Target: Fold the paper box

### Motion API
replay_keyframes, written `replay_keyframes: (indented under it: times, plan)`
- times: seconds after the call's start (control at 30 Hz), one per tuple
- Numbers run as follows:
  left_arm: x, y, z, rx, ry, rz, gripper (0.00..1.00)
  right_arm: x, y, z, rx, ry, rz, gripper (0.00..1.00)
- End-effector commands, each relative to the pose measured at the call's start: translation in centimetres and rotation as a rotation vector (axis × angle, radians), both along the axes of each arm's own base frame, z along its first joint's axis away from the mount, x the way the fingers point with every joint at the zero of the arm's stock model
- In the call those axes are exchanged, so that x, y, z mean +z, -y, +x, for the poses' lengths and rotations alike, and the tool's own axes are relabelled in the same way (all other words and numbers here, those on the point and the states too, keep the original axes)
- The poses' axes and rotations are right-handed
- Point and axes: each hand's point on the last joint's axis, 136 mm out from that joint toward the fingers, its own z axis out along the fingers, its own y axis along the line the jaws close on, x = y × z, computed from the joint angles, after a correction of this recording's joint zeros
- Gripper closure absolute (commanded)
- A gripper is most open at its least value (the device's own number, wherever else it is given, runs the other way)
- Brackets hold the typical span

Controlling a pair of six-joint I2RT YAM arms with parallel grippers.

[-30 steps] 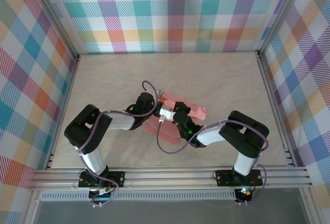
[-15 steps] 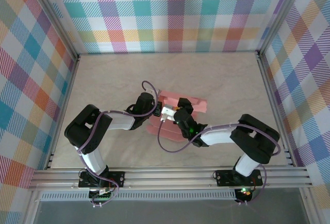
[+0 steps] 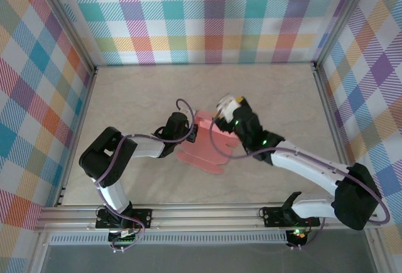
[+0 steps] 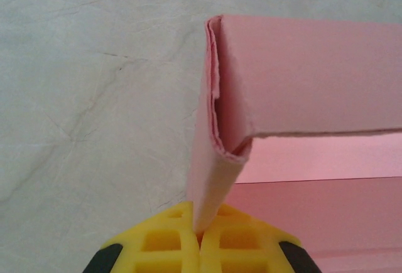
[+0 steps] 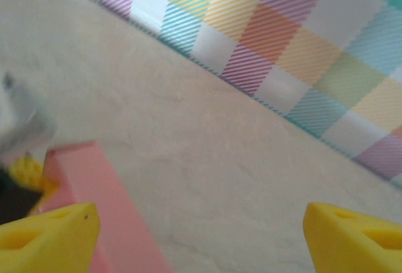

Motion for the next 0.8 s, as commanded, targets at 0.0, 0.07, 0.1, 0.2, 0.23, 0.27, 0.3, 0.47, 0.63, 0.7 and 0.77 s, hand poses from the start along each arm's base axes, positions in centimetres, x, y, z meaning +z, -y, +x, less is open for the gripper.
replay_keyframes:
  times: [0.0,0.07,0.1,0.2,0.23,0.27,0.3,0.47,0.63,0.7,0.77]
  plan:
    - [0.4,0.3,-0.6,-0.090,0.052,0.058,0.96,-1.5,0.8,-0.4,-0.029,-0.363,0.335,0.15]
    - [0.3,0.4,-0.6,-0.099,0.056,0.066,0.96,-1.8,1.3,0.3,-0.036,-0.497,0.417,0.15]
    - [0.3,0.5,-0.6,-0.103,0.061,0.065,0.96,-1.9,1.3,0.6,-0.027,-0.557,0.460,0.16]
    - [0.1,0.7,-0.5,-0.108,0.062,0.058,0.95,-2.1,0.3,0.5,0.098,-0.805,0.649,0.22]
    - [0.0,0.8,-0.4,-0.109,0.061,0.055,0.95,-2.5,-0.2,0.6,0.136,-0.899,0.703,0.24]
    - [0.0,0.9,-0.4,-0.112,0.064,0.052,0.94,-2.8,-0.7,0.7,0.174,-0.967,0.735,0.26]
    - [0.0,1.0,-0.3,-0.115,0.067,0.050,0.94,-3.2,-1.1,0.8,0.197,-1.001,0.745,0.27]
    - [-0.6,1.3,-0.1,-0.127,0.055,0.057,0.93,-5.8,-2.1,2.9,0.220,-1.050,0.714,0.25]
    - [-0.7,1.8,0.0,-0.143,0.049,0.046,0.92,-7.7,-4.3,4.0,0.298,-1.114,0.694,0.26]
    - [-0.7,2.0,0.0,-0.144,0.045,0.042,0.92,-8.3,-5.3,4.3,0.320,-1.135,0.687,0.27]
    - [-0.8,2.0,0.1,-0.142,0.039,0.037,0.92,-8.9,-6.0,4.5,0.333,-1.162,0.686,0.30]
